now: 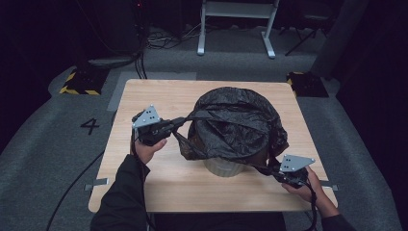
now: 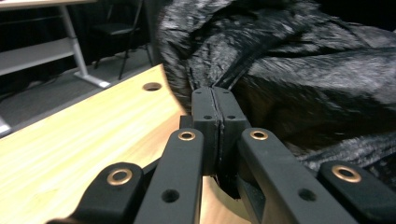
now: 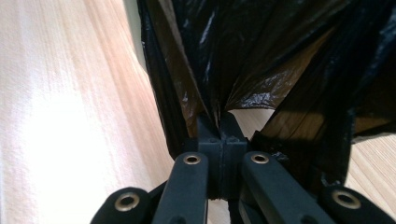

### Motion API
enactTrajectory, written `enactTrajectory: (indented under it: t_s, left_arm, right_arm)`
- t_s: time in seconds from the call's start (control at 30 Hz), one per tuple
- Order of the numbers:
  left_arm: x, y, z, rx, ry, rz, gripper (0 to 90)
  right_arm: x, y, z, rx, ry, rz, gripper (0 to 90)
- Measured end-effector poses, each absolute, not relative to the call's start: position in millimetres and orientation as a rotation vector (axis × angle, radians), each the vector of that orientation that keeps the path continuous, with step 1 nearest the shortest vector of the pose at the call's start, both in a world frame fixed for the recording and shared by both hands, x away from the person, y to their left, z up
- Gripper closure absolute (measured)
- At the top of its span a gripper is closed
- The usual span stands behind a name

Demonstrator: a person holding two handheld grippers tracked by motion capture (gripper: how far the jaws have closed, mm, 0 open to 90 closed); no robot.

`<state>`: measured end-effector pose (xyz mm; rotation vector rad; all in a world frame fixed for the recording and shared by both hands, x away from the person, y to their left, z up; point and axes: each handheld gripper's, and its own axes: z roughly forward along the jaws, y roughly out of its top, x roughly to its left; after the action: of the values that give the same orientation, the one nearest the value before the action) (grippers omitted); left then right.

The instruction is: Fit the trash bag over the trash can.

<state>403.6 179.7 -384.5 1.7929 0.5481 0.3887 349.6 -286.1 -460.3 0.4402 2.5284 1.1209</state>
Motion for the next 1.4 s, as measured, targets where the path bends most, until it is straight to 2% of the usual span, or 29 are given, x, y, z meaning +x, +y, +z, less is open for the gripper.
enactTrajectory:
  t_s: [0.3,0.33,0.37,0.43,0.57,0.67,0.73,0.9,1.1,1.17,1.2,1.27,1.33,1.4]
  left_arm:
    - [397.0,175.6,-399.4,1.796,0.532,0.375,88.4]
    - [396.2,174.7,-398.6,1.787,0.523,0.382,88.2]
    - [395.6,174.5,-397.8,1.78,0.521,0.389,88.0]
    - [394.2,174.9,-394.9,1.764,0.515,0.397,88.0]
    - [390.8,175.8,-387.3,1.739,0.505,0.428,88.0]
    - [388.7,175.1,-383.0,1.731,0.496,0.44,88.0]
    - [388.1,173.8,-381.0,1.737,0.49,0.444,88.1]
    - [390.4,169.6,-377.2,1.74,0.485,0.453,88.0]
    - [396.9,167.8,-374.8,1.741,0.491,0.471,87.9]
    - [400.1,167.7,-374.4,1.753,0.494,0.482,88.4]
    - [402.2,168.0,-374.5,1.755,0.502,0.485,88.7]
    - [406.6,168.7,-376.0,1.754,0.514,0.481,88.9]
    - [410.5,168.4,-377.8,1.753,0.531,0.48,88.9]
    - [415.1,167.4,-379.8,1.755,0.544,0.483,88.9]
  right_arm:
    - [361.4,-291.4,-465.8,0.479,2.502,1.115,88.3]
    - [361.0,-291.9,-465.1,0.48,2.489,1.122,81.9]
    - [358.9,-293.8,-462.7,0.484,2.463,1.156,70.9]
    - [354.5,-297.9,-454.1,0.483,2.431,1.216,57.7]
    - [341.7,-306.1,-429.5,0.459,2.344,1.343,43.3]
    - [330.8,-312.1,-409.3,0.43,2.262,1.41,37.6]
    - [328.3,-315.1,-398.5,0.468,2.207,1.436,36.8]
    - [338.1,-306.3,-385.4,0.55,2.123,1.372,33.3]
    - [366.9,-295.5,-384.1,0.632,2.093,1.212,36.9]
    - [376.1,-295.6,-384.4,0.633,2.099,1.159,50.6]
    - [379.4,-295.7,-384.5,0.631,2.107,1.145,54.4]
    - [386.9,-296.2,-384.7,0.64,2.097,1.129,71.8]
    - [393.7,-296.5,-384.2,0.633,2.109,1.143,83.5]
    - [399.0,-296.1,-383.4,0.635,2.108,1.157,88.4]
